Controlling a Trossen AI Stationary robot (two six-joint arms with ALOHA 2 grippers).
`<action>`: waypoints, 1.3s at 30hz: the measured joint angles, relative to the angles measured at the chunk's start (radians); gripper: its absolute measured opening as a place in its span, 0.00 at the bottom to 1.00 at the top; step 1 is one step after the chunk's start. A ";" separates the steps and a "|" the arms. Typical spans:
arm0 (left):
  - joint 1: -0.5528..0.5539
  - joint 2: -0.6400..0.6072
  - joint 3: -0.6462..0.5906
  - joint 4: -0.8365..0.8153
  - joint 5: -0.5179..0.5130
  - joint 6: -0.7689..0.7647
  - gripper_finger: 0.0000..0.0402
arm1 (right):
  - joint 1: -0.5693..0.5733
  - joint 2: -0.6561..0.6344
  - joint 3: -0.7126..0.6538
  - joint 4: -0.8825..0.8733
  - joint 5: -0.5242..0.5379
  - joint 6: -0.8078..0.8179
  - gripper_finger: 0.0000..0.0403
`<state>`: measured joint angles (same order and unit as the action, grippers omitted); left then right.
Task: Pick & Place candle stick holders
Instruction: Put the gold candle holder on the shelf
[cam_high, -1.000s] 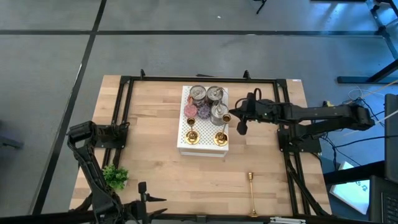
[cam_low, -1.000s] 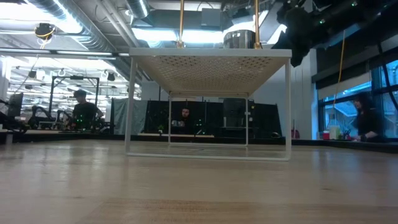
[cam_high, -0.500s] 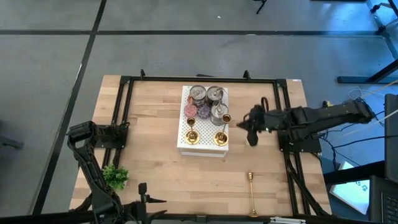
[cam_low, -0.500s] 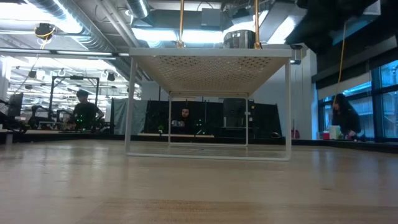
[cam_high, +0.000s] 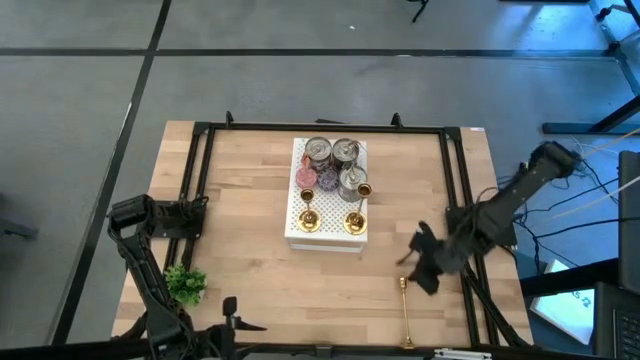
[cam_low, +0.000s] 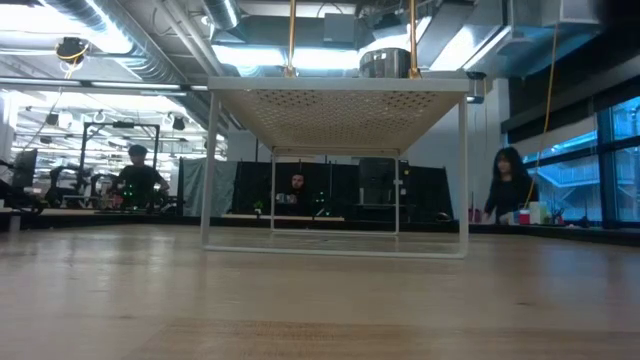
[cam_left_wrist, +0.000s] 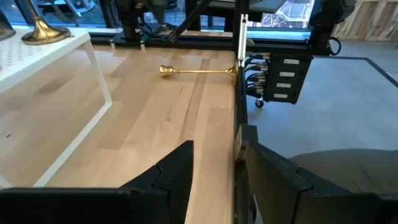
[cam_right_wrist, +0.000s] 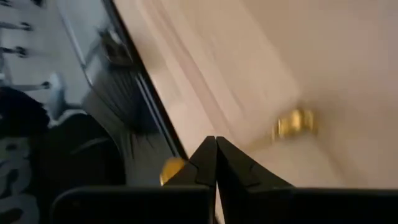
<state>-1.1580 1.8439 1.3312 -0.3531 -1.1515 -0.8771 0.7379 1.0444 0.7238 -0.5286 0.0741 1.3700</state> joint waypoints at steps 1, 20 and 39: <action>0.000 0.000 0.000 0.000 0.004 -0.003 0.36 | 0.038 0.020 0.000 -0.005 0.000 0.057 0.01; 0.000 0.007 0.000 -0.003 0.030 0.037 0.36 | 0.249 0.371 0.000 0.275 -0.115 0.509 0.21; 0.003 0.011 0.000 -0.017 0.047 0.053 0.36 | 0.239 0.460 0.000 0.229 -0.063 0.609 0.58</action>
<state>-1.1549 1.8549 1.3312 -0.3698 -1.1041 -0.8238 0.9766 1.5043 0.7238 -0.2995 0.0106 1.9795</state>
